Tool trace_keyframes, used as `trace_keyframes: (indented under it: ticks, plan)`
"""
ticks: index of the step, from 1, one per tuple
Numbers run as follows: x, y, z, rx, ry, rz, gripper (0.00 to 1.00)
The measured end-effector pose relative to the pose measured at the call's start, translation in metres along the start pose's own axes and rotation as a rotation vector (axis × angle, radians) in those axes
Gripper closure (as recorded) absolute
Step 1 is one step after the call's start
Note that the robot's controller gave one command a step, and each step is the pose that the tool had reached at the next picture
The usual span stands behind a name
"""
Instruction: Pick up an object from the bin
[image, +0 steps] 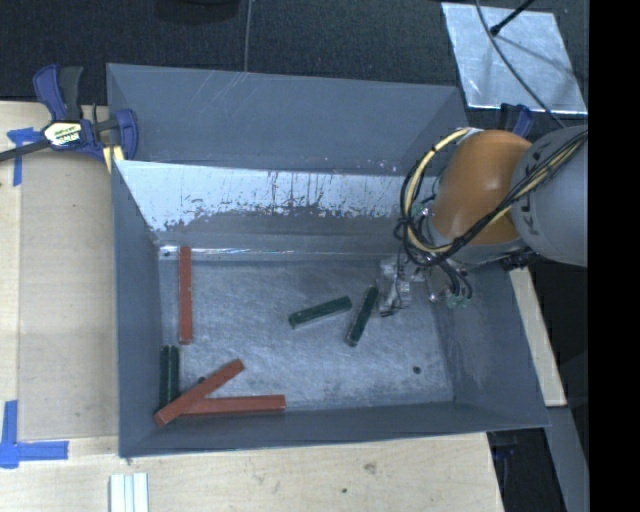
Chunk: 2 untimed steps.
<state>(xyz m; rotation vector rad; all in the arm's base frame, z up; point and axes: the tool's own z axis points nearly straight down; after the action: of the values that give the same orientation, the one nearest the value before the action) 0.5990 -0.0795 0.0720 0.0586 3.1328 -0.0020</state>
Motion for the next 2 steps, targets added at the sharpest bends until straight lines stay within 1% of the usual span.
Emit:
trace_keyframes:
  ticks: [1,2]
  plan:
    - [0.001,0.000,0.002,0.000,0.004,-0.001,0.00]
    - [0.009,0.060,0.002,-0.004,0.007,-0.192,0.00]
